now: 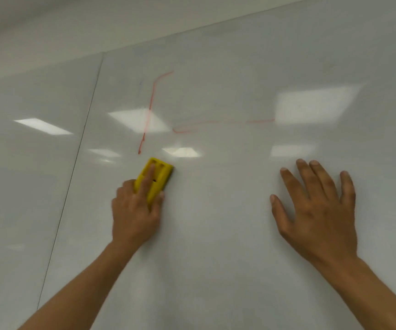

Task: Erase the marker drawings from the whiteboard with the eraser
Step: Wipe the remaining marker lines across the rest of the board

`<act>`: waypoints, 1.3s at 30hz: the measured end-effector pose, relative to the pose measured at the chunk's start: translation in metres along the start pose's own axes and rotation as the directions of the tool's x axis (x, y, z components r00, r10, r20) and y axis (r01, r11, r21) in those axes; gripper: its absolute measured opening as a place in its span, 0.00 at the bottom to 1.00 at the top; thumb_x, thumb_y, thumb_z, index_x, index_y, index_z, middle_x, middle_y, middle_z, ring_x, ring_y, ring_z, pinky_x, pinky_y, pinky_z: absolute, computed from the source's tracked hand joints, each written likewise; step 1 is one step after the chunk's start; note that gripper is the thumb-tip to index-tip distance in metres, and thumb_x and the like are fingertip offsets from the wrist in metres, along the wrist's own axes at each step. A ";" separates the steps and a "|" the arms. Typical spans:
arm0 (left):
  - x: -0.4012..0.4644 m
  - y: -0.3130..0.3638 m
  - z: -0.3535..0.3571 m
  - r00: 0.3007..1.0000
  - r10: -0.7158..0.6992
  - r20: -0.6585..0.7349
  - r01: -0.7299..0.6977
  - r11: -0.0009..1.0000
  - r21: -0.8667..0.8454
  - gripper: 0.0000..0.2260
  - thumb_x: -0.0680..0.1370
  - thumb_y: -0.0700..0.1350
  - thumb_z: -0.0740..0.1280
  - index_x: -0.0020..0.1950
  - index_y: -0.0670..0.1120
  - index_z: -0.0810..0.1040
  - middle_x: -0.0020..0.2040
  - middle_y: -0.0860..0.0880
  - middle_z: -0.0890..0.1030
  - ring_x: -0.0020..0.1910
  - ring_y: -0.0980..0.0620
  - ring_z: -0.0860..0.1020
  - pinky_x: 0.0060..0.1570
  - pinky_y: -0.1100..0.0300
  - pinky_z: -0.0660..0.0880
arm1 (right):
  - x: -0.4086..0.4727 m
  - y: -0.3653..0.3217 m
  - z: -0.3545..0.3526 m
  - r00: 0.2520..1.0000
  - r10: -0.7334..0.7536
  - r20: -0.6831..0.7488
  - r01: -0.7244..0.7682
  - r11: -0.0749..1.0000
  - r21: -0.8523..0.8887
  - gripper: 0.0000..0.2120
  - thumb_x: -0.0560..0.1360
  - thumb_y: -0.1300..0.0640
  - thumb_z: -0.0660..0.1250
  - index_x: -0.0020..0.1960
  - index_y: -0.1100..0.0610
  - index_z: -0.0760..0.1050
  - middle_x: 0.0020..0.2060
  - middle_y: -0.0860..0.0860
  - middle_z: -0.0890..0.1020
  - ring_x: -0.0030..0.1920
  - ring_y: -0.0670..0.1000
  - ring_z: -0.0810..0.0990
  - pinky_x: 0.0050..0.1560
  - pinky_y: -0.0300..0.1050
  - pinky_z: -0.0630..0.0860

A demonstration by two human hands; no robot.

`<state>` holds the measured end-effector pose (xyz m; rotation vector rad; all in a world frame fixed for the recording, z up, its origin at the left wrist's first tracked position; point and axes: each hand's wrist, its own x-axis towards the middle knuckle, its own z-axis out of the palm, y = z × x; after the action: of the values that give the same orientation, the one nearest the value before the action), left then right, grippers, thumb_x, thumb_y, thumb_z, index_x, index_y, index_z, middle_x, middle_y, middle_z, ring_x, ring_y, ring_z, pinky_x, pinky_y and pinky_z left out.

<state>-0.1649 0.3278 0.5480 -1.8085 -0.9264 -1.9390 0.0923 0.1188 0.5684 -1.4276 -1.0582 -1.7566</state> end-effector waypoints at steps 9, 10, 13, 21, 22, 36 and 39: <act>-0.022 0.027 0.004 1.000 0.025 0.018 -0.025 0.999 -0.040 0.28 0.79 0.57 0.58 0.79 0.53 0.60 0.53 0.39 0.74 0.47 0.39 0.73 0.47 0.47 0.72 | 0.000 -0.002 0.002 1.000 0.009 -0.005 -0.009 1.000 0.007 0.27 0.76 0.45 0.58 0.70 0.59 0.72 0.71 0.62 0.71 0.73 0.62 0.66 0.74 0.70 0.51; -0.031 0.029 0.004 0.988 0.150 0.036 -0.149 0.988 -0.042 0.28 0.79 0.57 0.58 0.79 0.52 0.61 0.54 0.40 0.74 0.46 0.40 0.73 0.45 0.49 0.72 | 0.000 -0.002 0.002 1.000 0.009 -0.007 -0.009 1.000 0.008 0.27 0.76 0.45 0.58 0.70 0.59 0.72 0.71 0.62 0.71 0.73 0.62 0.66 0.74 0.70 0.52; -0.028 0.020 0.005 0.922 0.384 0.057 -0.385 0.923 0.007 0.27 0.79 0.58 0.57 0.78 0.53 0.61 0.54 0.42 0.74 0.44 0.40 0.73 0.43 0.51 0.70 | -0.001 -0.003 0.003 1.000 0.007 -0.016 -0.007 1.000 0.010 0.27 0.76 0.45 0.59 0.70 0.59 0.73 0.71 0.62 0.71 0.73 0.62 0.67 0.74 0.69 0.52; 0.053 -0.018 0.005 0.942 -0.335 -0.013 0.335 0.941 0.036 0.30 0.81 0.56 0.58 0.81 0.56 0.49 0.57 0.36 0.70 0.54 0.34 0.71 0.54 0.40 0.69 | -0.002 0.000 0.005 1.000 0.002 -0.017 -0.001 1.000 0.009 0.28 0.76 0.44 0.59 0.70 0.59 0.73 0.71 0.61 0.71 0.73 0.61 0.66 0.74 0.69 0.52; 0.053 -0.015 0.006 0.941 -0.338 -0.018 0.339 0.940 0.040 0.30 0.81 0.56 0.59 0.81 0.56 0.49 0.58 0.36 0.70 0.54 0.34 0.71 0.54 0.40 0.69 | -0.001 -0.001 0.005 1.000 0.003 -0.017 -0.003 1.000 0.010 0.28 0.76 0.44 0.59 0.70 0.59 0.72 0.71 0.62 0.71 0.73 0.62 0.66 0.74 0.69 0.52; 0.025 0.071 0.000 0.863 0.501 0.071 -0.502 0.865 -0.011 0.26 0.79 0.58 0.56 0.77 0.57 0.59 0.54 0.42 0.75 0.44 0.40 0.73 0.43 0.50 0.71 | 0.011 0.010 -0.003 0.998 -0.053 -0.027 0.052 0.999 -0.015 0.26 0.75 0.43 0.60 0.66 0.58 0.76 0.65 0.60 0.77 0.67 0.60 0.73 0.68 0.67 0.61; 0.058 0.071 0.000 0.965 0.260 0.019 -0.260 0.966 -0.001 0.26 0.80 0.57 0.59 0.78 0.59 0.58 0.55 0.40 0.74 0.50 0.38 0.73 0.48 0.46 0.70 | 0.018 0.023 -0.003 0.996 -0.087 -0.036 0.087 0.996 -0.003 0.26 0.75 0.42 0.59 0.64 0.58 0.77 0.63 0.59 0.78 0.65 0.60 0.73 0.68 0.66 0.62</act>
<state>-0.1279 0.2867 0.6210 -1.8462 -0.6562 -1.7603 0.1062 0.1052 0.5901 -1.3639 -1.1149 -1.8383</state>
